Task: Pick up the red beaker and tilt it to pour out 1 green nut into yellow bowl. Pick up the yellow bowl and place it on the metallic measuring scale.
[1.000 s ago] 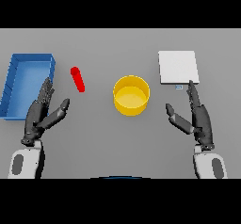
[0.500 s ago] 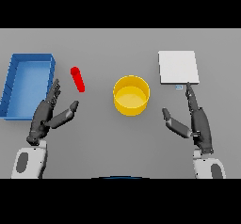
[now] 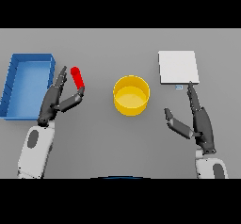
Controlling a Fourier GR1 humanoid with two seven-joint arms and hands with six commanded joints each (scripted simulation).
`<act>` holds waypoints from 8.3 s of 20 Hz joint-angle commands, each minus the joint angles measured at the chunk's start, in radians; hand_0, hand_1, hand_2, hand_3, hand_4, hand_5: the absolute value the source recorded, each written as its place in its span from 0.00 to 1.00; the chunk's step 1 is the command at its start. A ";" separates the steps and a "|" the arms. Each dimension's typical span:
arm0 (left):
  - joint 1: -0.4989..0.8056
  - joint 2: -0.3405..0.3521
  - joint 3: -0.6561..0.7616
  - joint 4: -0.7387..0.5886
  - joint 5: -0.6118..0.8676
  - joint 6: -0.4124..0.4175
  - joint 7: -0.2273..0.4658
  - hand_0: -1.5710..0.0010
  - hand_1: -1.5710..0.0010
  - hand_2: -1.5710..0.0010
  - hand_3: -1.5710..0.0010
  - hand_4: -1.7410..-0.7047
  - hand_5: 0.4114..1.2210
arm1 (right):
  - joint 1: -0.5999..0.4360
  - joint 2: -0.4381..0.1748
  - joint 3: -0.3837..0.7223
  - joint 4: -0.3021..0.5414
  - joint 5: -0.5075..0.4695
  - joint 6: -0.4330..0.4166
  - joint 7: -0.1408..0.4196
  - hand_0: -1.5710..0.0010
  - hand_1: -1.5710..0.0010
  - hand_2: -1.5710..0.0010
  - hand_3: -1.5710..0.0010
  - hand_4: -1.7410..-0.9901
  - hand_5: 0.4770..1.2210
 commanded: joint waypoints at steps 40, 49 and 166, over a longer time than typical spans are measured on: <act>-0.355 -0.061 0.101 0.364 0.047 0.116 -0.119 0.02 0.02 0.02 0.03 0.04 0.87 | 0.023 -0.002 -0.008 -0.005 0.007 -0.011 -0.002 1.00 1.00 1.00 1.00 0.64 0.23; -0.379 0.053 -0.144 0.195 -0.147 0.059 0.091 0.00 0.00 0.00 0.01 0.01 0.87 | 0.009 -0.010 0.002 -0.011 0.031 -0.012 0.027 1.00 1.00 1.00 1.00 0.65 0.27; -0.340 0.842 -0.621 0.010 0.420 0.322 0.594 0.98 0.99 0.99 0.99 0.93 0.34 | -0.060 -0.070 0.070 0.025 0.108 0.055 0.000 1.00 1.00 1.00 1.00 0.75 0.31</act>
